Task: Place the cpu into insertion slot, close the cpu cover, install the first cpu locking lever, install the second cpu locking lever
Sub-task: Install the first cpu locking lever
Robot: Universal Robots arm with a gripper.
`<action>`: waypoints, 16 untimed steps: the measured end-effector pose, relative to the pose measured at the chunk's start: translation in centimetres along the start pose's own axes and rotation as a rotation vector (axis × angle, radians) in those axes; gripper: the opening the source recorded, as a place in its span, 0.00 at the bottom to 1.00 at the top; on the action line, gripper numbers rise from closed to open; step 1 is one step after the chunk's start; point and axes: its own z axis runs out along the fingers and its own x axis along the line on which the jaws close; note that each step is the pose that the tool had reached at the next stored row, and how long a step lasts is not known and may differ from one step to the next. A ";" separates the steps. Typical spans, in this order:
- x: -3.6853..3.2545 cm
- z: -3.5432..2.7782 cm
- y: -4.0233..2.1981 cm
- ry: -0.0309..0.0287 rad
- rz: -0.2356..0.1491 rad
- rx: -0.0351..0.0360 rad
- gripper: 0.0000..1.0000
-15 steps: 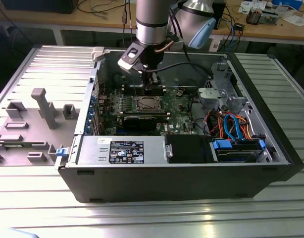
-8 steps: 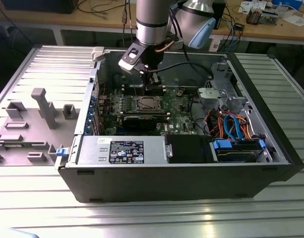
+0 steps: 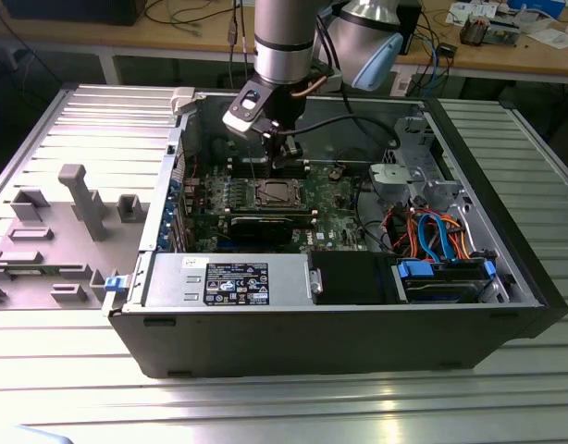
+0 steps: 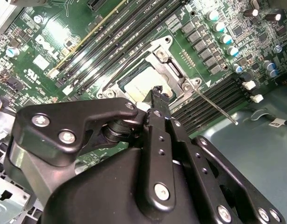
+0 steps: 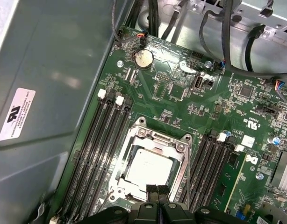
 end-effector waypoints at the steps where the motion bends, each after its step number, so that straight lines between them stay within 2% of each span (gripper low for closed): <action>1: 0.00 0.00 0.00 0.0000 -0.002 -0.0001 0.11; 16: 0.00 0.00 0.00 -0.0005 -0.043 -0.0008 0.11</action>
